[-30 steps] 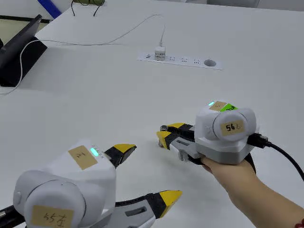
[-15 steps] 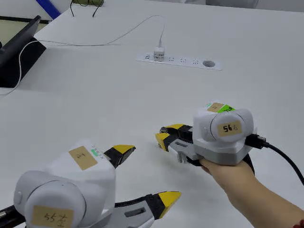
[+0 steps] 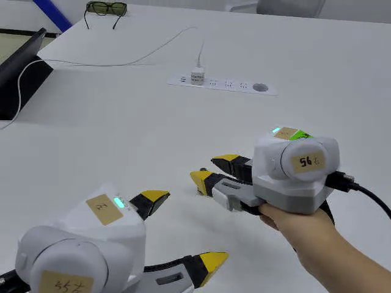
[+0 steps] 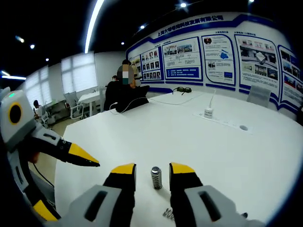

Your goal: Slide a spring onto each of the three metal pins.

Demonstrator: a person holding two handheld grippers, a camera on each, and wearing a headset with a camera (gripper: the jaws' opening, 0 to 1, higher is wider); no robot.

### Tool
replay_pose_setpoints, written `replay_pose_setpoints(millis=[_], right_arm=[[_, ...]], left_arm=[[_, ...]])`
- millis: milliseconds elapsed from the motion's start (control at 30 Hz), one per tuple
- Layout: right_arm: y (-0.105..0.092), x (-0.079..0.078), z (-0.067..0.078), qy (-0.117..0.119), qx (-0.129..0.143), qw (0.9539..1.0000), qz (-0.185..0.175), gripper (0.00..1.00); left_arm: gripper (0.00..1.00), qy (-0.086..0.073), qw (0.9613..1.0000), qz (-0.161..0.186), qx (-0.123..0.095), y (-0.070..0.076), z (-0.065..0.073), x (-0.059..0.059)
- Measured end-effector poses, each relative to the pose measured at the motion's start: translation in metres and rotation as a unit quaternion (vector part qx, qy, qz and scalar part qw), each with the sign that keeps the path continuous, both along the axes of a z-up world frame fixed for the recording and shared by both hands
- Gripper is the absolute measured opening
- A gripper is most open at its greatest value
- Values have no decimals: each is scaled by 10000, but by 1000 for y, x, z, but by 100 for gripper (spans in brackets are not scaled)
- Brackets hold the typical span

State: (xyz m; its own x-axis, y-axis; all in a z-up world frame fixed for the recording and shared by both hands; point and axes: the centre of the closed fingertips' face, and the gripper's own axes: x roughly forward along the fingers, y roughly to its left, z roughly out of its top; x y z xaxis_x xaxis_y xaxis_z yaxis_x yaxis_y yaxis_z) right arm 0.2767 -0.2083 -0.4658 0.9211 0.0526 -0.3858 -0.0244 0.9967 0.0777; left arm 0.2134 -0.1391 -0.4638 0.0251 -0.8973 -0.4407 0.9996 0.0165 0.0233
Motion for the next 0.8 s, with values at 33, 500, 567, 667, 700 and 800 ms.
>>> replay_pose_setpoints(millis=[33, 500, 567, 667, 700, 800], right_arm=[[-1, -3, 3, -15, 21, 10000, -23, 30], [-15, -37, 24, -138, 87, 9996, -212, 42], [-17, -43, 25, -134, 122, 9995, -255, 44], [-19, -52, 24, -116, 138, 9994, -297, 45], [-21, -55, 23, -87, 137, 9994, -318, 46], [-23, -63, 23, -96, 162, 9992, -351, 47]], left_arm=[[68, -21, 10000, -19, 15, 0, 0, 0], [67, -197, 9993, -317, 86, -10, 0, -3], [67, -292, 9985, -430, 184, -12, -4, -4], [65, -417, 9972, -574, 247, -15, -7, -4], [65, -406, 9971, -599, 255, -17, -8, -4], [63, -241, 9976, -611, 239, -22, -9, -4]])
